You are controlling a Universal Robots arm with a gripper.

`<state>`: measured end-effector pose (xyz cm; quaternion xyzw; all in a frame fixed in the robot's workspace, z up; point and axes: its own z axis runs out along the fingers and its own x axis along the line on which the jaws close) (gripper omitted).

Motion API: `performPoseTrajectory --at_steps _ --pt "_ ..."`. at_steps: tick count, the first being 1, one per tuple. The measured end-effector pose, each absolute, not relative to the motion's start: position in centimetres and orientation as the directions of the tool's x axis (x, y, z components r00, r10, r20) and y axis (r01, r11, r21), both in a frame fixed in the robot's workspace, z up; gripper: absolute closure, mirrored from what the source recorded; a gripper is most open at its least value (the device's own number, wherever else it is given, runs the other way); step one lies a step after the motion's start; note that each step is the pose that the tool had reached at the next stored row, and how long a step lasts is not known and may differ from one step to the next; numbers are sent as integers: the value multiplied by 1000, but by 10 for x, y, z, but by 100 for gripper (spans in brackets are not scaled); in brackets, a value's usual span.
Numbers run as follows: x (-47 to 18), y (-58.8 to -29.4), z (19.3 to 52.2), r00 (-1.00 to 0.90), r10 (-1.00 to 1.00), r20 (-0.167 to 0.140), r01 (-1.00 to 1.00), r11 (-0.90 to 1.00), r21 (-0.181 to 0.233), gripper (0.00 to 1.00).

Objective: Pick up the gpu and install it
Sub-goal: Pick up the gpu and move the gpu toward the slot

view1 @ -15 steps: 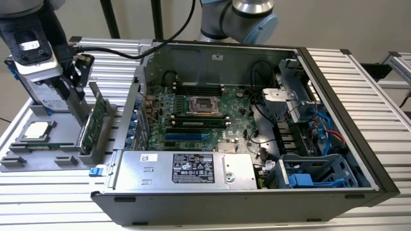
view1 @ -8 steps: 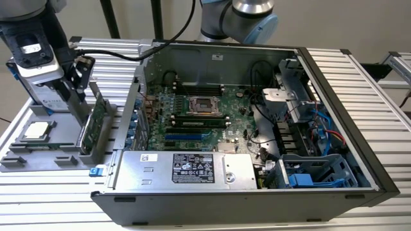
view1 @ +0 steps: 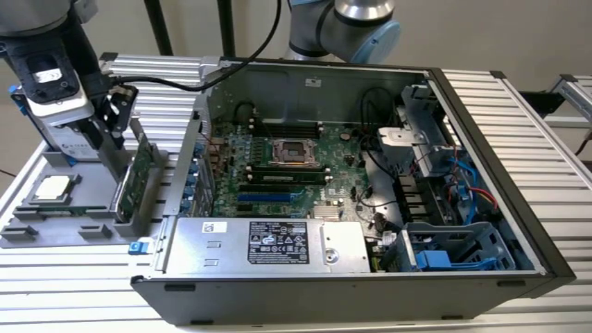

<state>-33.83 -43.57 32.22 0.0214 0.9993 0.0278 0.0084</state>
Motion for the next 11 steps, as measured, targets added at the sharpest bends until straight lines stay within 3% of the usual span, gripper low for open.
performPoseTrajectory --at_steps 11 --pt "-338 -436 316 -999 43 -16 42 998 56 0"
